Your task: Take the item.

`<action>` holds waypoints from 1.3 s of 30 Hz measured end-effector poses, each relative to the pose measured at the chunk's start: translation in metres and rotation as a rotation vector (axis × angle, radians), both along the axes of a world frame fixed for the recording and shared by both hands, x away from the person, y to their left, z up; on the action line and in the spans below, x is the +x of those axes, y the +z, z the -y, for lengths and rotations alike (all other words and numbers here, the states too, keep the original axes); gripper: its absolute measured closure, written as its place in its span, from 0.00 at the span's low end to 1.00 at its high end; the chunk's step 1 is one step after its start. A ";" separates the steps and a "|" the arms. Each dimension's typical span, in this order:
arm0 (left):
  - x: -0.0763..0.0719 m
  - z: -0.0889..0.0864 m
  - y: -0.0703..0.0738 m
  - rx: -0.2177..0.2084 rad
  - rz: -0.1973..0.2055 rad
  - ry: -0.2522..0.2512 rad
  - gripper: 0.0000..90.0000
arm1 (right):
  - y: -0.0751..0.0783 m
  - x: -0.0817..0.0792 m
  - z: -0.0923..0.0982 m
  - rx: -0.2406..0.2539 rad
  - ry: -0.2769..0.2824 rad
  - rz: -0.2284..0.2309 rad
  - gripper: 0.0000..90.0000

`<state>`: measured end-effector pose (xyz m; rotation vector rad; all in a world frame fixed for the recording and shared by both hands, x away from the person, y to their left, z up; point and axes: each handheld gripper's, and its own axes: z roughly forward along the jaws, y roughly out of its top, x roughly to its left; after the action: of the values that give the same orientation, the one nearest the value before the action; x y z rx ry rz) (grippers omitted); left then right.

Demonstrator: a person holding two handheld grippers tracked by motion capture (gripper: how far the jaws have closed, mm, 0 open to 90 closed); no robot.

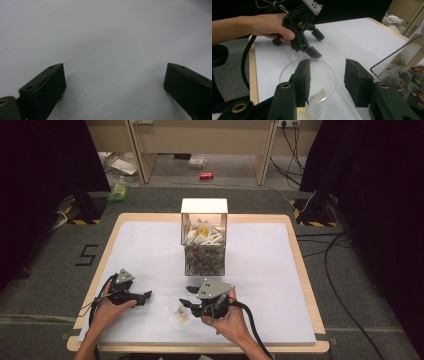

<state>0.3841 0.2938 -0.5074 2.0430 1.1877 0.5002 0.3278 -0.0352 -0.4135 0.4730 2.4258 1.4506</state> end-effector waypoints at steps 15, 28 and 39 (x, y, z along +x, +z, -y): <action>0.000 0.000 0.000 -0.002 0.002 0.000 0.04 | 0.003 0.014 0.025 0.024 -0.123 -0.034 0.38; 0.000 0.000 0.000 -0.001 0.000 -0.001 0.04 | -0.008 0.025 0.059 0.021 -0.238 -0.067 0.31; 0.000 0.000 0.000 0.001 0.001 -0.001 0.04 | -0.016 0.025 0.084 0.023 -0.306 -0.076 0.30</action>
<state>0.3842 0.2941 -0.5076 2.0440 1.1853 0.5018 0.3524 -0.1192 -0.4290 0.8763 2.2694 1.3507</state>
